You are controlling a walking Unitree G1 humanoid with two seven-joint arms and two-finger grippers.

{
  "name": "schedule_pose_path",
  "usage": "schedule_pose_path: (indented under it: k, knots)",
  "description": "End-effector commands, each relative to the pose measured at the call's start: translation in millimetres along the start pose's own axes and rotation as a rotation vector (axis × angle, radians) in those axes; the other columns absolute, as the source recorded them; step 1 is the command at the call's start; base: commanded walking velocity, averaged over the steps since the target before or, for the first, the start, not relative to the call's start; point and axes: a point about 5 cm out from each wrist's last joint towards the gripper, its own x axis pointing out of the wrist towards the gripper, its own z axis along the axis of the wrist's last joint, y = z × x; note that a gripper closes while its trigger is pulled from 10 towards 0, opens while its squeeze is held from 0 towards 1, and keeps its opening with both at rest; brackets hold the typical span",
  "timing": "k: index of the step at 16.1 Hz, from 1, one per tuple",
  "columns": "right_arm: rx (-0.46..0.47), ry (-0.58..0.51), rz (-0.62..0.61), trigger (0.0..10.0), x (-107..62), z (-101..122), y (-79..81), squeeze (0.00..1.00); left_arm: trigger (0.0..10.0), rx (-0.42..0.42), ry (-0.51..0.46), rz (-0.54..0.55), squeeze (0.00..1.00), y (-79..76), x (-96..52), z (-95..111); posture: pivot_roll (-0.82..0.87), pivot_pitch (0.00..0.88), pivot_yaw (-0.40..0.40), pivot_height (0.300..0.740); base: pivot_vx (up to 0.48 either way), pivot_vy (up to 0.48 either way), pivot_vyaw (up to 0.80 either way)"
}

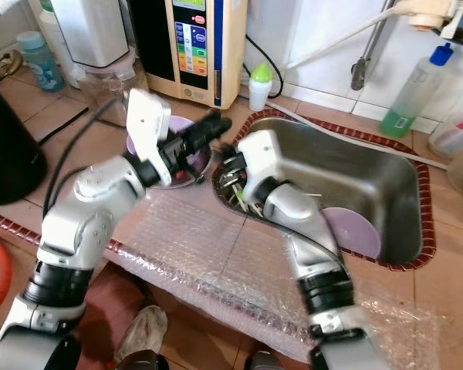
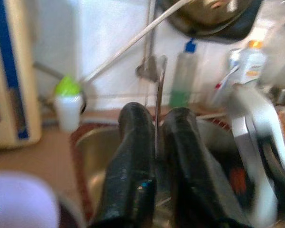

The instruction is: Kitchen organization

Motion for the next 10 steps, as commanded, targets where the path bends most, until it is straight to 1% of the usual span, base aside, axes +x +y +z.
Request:
schedule_pose_path:
  k: [1, 2, 4, 5, 6, 7, 9, 10]
  knots:
    - [-0.036, -0.011, -0.121, 0.0, -1.7, 4.0, -21.9, 0.00, 10.0, 0.028, -0.002, 0.031, 1.00, 0.7, -1.8, 0.5, -0.03, 0.015, -0.001, 0.740, 0.000, 0.000, 0.00]
    - [-0.065, -0.002, -0.148, 0.0, -2.2, 3.2, -27.2, 0.00, 10.0, 0.039, -0.003, 0.048, 1.00, 1.7, -2.9, 0.2, -0.03, 0.016, -0.004, 0.740, 0.000, 0.000, 0.00]
    - [-0.141, 0.043, -0.238, 0.0, -4.0, -3.0, -45.6, 0.00, 10.0, 0.054, -0.003, 0.119, 1.00, 8.5, -8.9, -2.3, -0.01, 0.016, -0.018, 0.740, 0.000, 0.000, 0.00]
    - [-0.147, 0.073, -0.299, 0.0, -5.4, -7.6, -54.4, 0.00, 10.0, 0.056, -0.008, 0.152, 1.00, 10.8, -12.7, -4.3, -0.01, 0.018, -0.020, 0.740, 0.000, 0.000, 0.00]
    - [-0.126, 0.111, -0.357, 0.0, -6.2, -13.6, -60.8, 0.00, 10.0, 0.056, -0.009, 0.198, 1.00, 13.5, -17.5, -7.2, -0.01, 0.018, -0.020, 0.740, 0.000, 0.000, 0.00]
    - [-0.089, 0.167, -0.399, 0.0, -7.1, -25.3, -62.9, 0.00, 10.0, 0.061, 0.017, 0.218, 1.00, 10.6, -26.2, -15.1, 0.00, 0.024, -0.022, 0.740, 0.000, 0.000, 0.00]
    - [-0.083, 0.199, -0.412, 0.0, -7.4, -33.1, -62.1, 0.00, 10.0, 0.059, 0.038, 0.225, 1.00, 5.6, -31.9, -21.1, 0.01, 0.025, -0.021, 0.740, 0.000, 0.000, 0.00]
    - [-0.122, 0.211, -0.393, 1.6, -6.5, -38.6, -58.7, 0.00, 10.0, 0.056, 0.074, 0.214, 1.00, -2.2, -38.1, -30.1, 0.01, 0.027, -0.017, 0.740, 0.000, 0.000, 0.00]
